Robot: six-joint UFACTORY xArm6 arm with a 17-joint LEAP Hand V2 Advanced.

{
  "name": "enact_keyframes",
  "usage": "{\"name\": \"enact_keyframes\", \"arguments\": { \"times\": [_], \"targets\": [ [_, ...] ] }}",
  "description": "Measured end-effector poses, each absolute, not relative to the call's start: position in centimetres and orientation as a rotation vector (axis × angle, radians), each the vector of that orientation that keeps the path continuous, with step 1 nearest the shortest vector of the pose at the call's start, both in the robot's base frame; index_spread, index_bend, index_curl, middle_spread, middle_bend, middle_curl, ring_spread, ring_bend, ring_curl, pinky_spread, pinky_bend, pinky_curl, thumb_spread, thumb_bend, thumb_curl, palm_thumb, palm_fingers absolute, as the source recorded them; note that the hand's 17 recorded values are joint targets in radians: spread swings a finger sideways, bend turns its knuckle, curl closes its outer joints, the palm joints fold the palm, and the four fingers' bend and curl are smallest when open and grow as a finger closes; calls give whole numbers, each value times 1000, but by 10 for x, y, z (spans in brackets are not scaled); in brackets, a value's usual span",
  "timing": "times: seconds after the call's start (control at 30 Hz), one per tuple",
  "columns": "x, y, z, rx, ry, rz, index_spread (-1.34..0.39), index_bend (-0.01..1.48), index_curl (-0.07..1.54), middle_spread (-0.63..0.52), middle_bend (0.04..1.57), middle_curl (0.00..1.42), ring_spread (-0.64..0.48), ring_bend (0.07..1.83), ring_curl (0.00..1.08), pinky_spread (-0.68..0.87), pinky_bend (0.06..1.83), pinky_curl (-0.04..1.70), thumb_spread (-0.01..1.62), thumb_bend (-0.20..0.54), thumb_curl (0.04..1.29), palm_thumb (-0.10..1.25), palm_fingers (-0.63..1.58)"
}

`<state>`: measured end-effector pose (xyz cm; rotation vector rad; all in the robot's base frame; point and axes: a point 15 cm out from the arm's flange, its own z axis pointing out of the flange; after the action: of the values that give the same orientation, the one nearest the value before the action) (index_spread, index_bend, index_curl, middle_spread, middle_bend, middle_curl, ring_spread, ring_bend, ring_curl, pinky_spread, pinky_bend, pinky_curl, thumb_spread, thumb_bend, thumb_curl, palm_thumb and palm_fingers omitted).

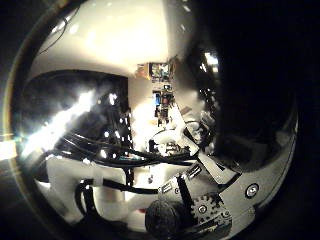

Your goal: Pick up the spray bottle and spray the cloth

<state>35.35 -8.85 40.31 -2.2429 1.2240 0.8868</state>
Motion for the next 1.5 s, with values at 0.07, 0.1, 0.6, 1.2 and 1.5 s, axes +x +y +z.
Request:
{"name": "enact_keyframes", "arguments": {
  "times": [0.07, 0.1, 0.6, 1.2, 1.5],
  "targets": [
    [346, -71, 408, -2320, 1189, 924, -204, 1167, 748, -114, 1362, 640, -174, 1432, 623, -220, 1100, 1090, 919, -16, 717, 996, 1166],
    [343, -63, 410, -2354, 1171, 939, -204, 1168, 746, -114, 1363, 639, -174, 1431, 623, -221, 1096, 1097, 919, -16, 720, 996, 1166],
    [329, 43, 426, -2589, 1084, 1077, -205, 1167, 737, -114, 1360, 635, -171, 1448, 616, -234, 1068, 1160, 912, -17, 743, 987, 1170],
    [339, 92, 384, -2574, 1380, 1344, -214, 1163, 738, -114, 1368, 636, -175, 1465, 612, -231, 1044, 1242, 933, -16, 756, 972, 1176],
    [355, 108, 356, -2538, 1565, 1376, -222, 1158, 733, -114, 1362, 635, -177, 1466, 606, -224, 1036, 1262, 955, -14, 762, 972, 1184]
  ]
}}
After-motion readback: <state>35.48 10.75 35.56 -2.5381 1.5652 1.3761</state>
